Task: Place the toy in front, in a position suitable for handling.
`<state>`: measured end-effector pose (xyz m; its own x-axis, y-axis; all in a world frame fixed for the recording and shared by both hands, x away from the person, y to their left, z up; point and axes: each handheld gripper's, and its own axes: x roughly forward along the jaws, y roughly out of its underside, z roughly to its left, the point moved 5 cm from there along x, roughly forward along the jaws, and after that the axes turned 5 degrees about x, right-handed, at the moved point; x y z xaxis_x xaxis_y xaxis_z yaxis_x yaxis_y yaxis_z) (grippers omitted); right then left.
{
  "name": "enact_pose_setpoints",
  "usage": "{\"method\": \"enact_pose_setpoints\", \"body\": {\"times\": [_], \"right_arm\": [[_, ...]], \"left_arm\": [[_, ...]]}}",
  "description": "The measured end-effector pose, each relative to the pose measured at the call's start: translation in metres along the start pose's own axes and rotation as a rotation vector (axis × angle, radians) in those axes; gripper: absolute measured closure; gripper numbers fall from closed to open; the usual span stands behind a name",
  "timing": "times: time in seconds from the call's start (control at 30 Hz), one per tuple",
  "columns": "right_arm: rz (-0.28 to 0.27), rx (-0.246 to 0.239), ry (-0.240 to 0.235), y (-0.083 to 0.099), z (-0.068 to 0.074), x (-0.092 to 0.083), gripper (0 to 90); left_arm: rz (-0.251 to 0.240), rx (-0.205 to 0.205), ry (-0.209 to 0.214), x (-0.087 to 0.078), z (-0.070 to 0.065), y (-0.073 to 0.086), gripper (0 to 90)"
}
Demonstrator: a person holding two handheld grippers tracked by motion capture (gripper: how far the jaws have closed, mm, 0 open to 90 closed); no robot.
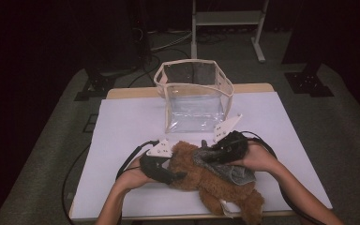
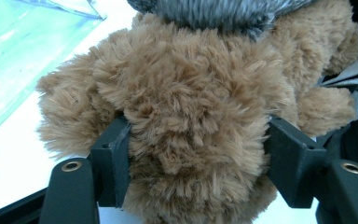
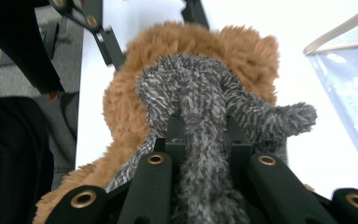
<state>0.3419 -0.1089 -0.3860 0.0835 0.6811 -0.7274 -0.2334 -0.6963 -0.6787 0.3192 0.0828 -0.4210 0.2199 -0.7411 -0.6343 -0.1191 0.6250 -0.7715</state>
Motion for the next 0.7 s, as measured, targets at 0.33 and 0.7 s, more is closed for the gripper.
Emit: {"method": "enact_pose_setpoints", "body": {"times": [0.33,0.7], "right_arm": [[-0.021,0.032,0.001,0.013,-0.005,-0.01,76.2],[-0.027,0.05,-0.014,0.026,-0.004,-0.008,76.4]], "left_arm": [[-0.018,-0.047,0.015,-0.001,0.001,0.006,28.8],[-0.03,-0.083,0.027,0.0,0.005,0.003,20.2]]}}
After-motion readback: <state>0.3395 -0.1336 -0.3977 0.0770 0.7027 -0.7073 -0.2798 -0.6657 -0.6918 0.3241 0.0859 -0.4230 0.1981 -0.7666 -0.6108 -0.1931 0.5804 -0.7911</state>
